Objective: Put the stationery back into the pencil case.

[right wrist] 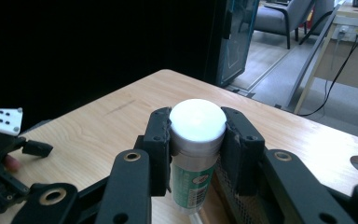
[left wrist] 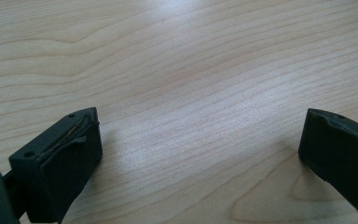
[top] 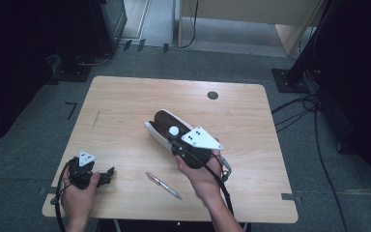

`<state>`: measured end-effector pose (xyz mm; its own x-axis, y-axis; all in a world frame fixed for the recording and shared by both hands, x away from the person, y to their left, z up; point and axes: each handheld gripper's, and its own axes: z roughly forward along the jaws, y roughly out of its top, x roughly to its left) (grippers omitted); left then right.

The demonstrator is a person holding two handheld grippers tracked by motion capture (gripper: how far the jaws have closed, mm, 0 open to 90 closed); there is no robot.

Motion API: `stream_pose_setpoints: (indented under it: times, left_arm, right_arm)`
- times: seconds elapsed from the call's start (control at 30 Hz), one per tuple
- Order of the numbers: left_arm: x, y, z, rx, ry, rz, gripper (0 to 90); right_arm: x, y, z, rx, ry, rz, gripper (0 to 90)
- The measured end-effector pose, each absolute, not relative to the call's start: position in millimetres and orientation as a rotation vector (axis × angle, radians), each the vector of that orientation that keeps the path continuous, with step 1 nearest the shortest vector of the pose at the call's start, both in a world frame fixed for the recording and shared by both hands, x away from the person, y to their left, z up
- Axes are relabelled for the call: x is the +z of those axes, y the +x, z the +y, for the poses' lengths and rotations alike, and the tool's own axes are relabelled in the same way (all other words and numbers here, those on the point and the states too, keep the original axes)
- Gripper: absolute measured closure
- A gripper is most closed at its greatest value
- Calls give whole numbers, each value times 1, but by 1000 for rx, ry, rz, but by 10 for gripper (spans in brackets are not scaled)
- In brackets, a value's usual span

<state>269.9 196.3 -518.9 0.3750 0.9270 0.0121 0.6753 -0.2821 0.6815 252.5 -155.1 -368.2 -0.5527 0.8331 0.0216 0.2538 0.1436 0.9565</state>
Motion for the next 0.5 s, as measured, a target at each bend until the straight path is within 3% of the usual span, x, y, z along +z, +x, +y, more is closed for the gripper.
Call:
stream_pose_setpoints:
  times: [0.5]
  left_arm:
    - [-519,270,196,555,2051,1376,0]
  right_arm:
    - [-368,267,-176,1396,1076,1851,656]
